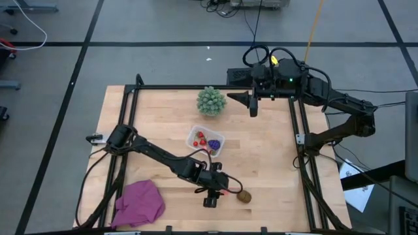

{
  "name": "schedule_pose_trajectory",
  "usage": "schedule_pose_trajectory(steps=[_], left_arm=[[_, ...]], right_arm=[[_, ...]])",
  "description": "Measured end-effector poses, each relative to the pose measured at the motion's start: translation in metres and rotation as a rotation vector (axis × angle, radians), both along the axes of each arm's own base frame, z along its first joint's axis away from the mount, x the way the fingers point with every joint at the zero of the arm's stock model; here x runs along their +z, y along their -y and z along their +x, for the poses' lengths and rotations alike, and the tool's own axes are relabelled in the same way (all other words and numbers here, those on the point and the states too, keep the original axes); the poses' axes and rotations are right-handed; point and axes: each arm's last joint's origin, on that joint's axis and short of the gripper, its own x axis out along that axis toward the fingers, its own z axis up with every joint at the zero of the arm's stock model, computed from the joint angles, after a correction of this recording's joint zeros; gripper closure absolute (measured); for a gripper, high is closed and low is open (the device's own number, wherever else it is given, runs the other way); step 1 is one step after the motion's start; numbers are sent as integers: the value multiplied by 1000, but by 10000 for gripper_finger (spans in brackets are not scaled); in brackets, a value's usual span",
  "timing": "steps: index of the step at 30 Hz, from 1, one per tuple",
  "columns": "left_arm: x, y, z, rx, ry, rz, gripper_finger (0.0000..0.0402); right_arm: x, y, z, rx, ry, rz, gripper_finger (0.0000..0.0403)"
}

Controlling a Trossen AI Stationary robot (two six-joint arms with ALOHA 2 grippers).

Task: Pick and placing Produce into tupperware
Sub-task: Put the apricot into the transparent bin

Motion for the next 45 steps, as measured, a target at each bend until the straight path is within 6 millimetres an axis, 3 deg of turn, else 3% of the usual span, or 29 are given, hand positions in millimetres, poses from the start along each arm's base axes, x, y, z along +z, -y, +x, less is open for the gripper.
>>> schedule_pose_trajectory(steps=[8,21,30,45], left_arm=[[-2,2,1,-11,18,36,211],[-38,1,12,-30,-27,-1,210],[-51,2,16,-28,-32,-1,210],[-56,-2,19,-13,-22,1,210]], right_arm=[[0,0,0,-1,4,10,172],[0,0,0,-3,5,30,172],[0,0,0,-3,2,30,172],[0,0,0,-3,1,30,172]])
